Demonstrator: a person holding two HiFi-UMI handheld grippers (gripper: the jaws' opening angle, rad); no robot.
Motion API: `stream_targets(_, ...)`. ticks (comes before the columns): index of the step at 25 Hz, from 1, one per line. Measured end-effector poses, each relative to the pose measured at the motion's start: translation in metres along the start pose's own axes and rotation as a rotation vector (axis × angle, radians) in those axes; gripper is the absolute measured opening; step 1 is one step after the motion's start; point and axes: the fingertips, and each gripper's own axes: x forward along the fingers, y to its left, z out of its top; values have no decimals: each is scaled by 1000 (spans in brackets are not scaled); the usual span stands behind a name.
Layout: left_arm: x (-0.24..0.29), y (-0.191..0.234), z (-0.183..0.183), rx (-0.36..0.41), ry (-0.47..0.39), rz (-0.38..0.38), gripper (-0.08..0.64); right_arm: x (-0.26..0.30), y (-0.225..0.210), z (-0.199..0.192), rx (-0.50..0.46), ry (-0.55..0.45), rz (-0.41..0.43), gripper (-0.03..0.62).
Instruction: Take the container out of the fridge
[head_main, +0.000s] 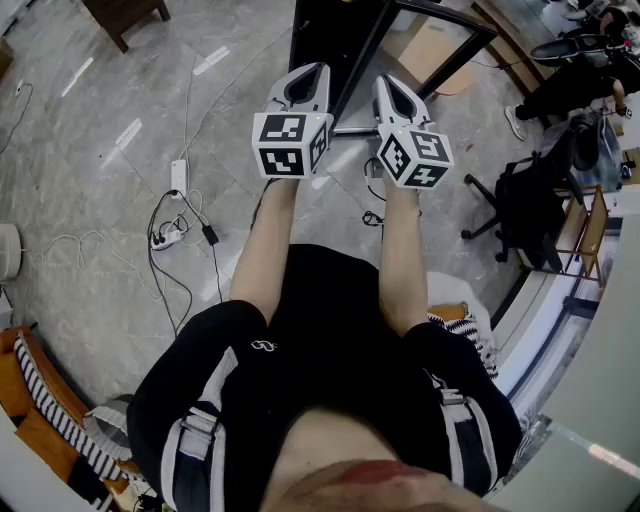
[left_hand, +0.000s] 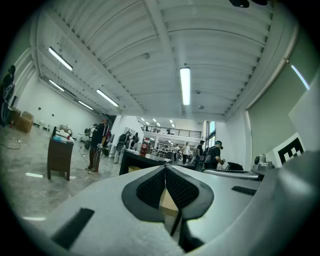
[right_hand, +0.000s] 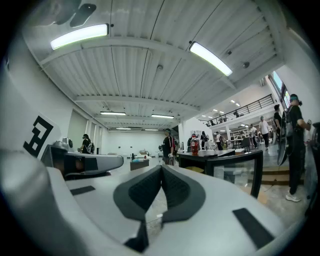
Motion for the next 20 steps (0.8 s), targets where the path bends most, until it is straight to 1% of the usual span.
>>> stream_targets(9, 0, 27, -2, -28, 11, 23, 10, 16, 15, -7, 17, 7, 20, 12)
stream_targets(13, 5, 23, -5, -31, 21, 15, 11, 14, 9, -3, 38, -19, 23, 12)
stream_targets(17, 11, 20, -11, -15, 44, -3, 10, 17, -1, -10, 69, -14, 3, 12)
stream_targets(20, 17, 26, -16, -10, 61, -2, 11, 26, -5, -16, 89, -10, 3, 12)
